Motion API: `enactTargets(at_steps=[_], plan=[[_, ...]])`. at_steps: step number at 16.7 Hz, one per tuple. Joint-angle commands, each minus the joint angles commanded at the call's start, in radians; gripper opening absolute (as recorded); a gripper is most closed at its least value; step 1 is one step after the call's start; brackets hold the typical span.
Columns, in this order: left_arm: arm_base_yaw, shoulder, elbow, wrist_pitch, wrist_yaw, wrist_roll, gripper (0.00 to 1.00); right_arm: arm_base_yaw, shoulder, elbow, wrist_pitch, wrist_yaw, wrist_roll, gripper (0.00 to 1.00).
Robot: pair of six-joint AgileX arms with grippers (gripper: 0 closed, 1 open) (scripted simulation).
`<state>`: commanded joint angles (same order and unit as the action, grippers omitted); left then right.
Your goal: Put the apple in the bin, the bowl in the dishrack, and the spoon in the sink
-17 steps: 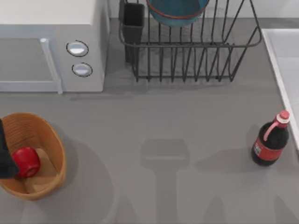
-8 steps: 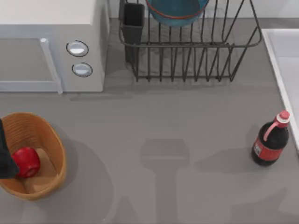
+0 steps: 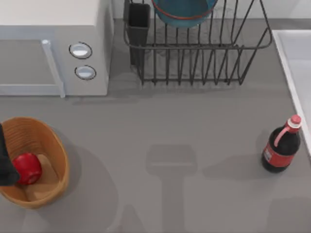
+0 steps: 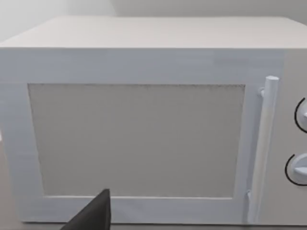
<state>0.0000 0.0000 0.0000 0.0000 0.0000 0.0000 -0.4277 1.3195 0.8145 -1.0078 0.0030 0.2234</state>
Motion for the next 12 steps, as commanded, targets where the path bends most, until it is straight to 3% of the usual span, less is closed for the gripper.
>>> enactTargets(at_steps=[8,12], plan=[[0.0,0.0,0.0,0.0,0.0,0.0,1.0,-0.022,0.047,0.043,-0.047,0.0,0.013,1.0],[0.0,0.0,0.0,0.0,0.0,0.0,1.0,-0.025,0.099,-0.013,0.056,0.0,0.016,1.0]])
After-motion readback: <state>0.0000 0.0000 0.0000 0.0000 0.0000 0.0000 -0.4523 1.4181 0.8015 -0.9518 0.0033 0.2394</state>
